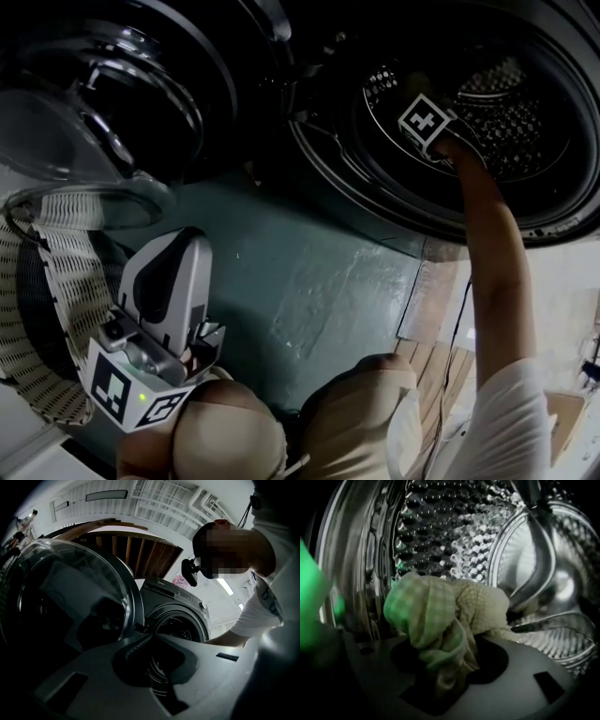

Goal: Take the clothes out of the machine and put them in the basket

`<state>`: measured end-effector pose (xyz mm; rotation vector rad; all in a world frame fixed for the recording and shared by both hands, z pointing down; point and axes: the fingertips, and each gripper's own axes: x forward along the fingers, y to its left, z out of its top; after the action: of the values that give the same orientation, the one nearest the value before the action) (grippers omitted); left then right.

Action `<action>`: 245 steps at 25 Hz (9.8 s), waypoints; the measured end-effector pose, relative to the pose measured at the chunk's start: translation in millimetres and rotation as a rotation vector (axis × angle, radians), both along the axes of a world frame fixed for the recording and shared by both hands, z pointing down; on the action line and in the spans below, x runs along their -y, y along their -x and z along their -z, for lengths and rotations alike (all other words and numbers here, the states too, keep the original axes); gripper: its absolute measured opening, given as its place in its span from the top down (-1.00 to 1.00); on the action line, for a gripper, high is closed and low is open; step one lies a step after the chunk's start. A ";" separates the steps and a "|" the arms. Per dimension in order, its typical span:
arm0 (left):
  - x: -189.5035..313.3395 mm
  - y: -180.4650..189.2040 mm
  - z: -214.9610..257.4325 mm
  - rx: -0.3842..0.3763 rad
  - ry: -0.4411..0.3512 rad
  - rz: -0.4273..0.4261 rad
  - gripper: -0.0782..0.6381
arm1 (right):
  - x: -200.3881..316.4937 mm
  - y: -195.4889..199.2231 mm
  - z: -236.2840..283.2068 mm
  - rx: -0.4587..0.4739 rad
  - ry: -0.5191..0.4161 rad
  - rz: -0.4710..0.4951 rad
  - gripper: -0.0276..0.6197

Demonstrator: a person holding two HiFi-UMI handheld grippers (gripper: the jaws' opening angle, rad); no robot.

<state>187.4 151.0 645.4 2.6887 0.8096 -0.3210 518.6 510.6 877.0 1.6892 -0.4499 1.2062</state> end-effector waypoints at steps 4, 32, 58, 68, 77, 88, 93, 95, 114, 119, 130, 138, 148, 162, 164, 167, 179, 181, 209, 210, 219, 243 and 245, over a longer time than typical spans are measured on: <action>0.8 5.8 6.3 -0.018 0.006 0.006 0.74 | -1.7 1.9 18.9 -0.079 -0.021 -0.012 0.27; -9.5 -0.5 6.6 -0.042 0.015 0.009 0.74 | 61.3 133.6 196.1 -0.521 -0.209 0.368 0.32; -42.7 7.4 86.5 0.137 -0.016 -0.051 0.74 | 85.8 212.2 249.1 -0.346 -0.258 0.405 0.32; 3.9 35.1 199.7 0.254 0.010 0.091 0.74 | 120.1 274.8 335.3 -0.217 -0.355 0.353 0.32; 16.4 69.0 327.0 0.265 -0.023 0.190 0.74 | 133.2 319.7 478.8 -0.210 -0.471 0.303 0.32; 95.7 154.5 495.6 0.215 0.037 0.540 0.74 | 214.9 395.6 634.2 -0.106 -0.603 0.419 0.32; 159.8 192.5 540.6 0.222 0.094 0.637 0.74 | 289.1 415.5 704.2 -0.117 -0.659 0.495 0.32; 180.4 204.2 558.5 0.205 0.098 0.651 0.74 | 323.4 420.3 727.5 -0.127 -0.681 0.545 0.32; 333.6 289.4 599.9 0.169 0.193 1.180 0.74 | 588.3 429.1 752.3 0.086 -0.825 1.066 0.31; 339.9 279.4 609.9 0.150 0.206 1.287 0.74 | 621.9 409.1 736.0 0.153 -0.811 1.153 0.31; 371.0 301.5 518.3 0.252 0.272 1.398 0.74 | 692.0 438.7 608.5 0.336 -0.773 1.172 0.30; 386.7 326.4 404.8 0.335 0.339 1.458 0.74 | 728.9 462.4 440.7 0.392 -0.614 1.224 0.30; 378.2 356.9 314.6 0.421 0.427 1.504 0.74 | 748.7 477.2 271.6 0.409 -0.390 1.355 0.30; 363.8 396.1 286.3 0.485 0.504 1.604 0.74 | 730.7 509.9 154.1 0.527 -0.026 1.454 -0.10; 366.1 396.3 290.4 0.478 0.501 1.607 0.74 | 726.6 510.8 154.1 0.541 -0.009 1.440 -0.21; 369.2 394.4 297.4 0.467 0.498 1.604 0.74 | 725.8 512.0 162.5 0.533 -0.022 1.436 -0.30; 376.4 389.3 318.9 0.444 0.492 1.554 0.74 | 731.5 515.5 216.3 0.464 -0.157 1.443 0.63; 377.6 385.1 327.8 0.438 0.488 1.533 0.74 | 728.9 516.7 231.5 0.483 -0.192 1.421 0.82; 382.4 365.5 513.4 0.221 0.321 1.445 0.74 | 762.6 483.2 599.9 0.233 -0.715 1.385 0.88; 382.3 366.6 523.0 0.212 0.308 1.455 0.74 | 762.8 482.8 617.4 0.227 -0.746 1.384 0.88; 383.9 383.9 606.8 0.133 0.200 1.544 0.74 | 759.6 472.5 777.0 0.126 -0.971 1.423 0.88; 339.1 416.5 712.7 -0.032 0.130 1.661 0.74 | 683.5 442.7 944.2 -0.020 -1.243 1.410 0.88; 337.3 416.9 714.2 -0.033 0.128 1.660 0.74 | 680.1 440.6 943.0 -0.026 -1.230 1.410 0.88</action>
<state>-229.5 -186.3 -68.8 2.4945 -1.5222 -0.6639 78.0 -169.5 -66.1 1.5540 -2.1750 -0.2949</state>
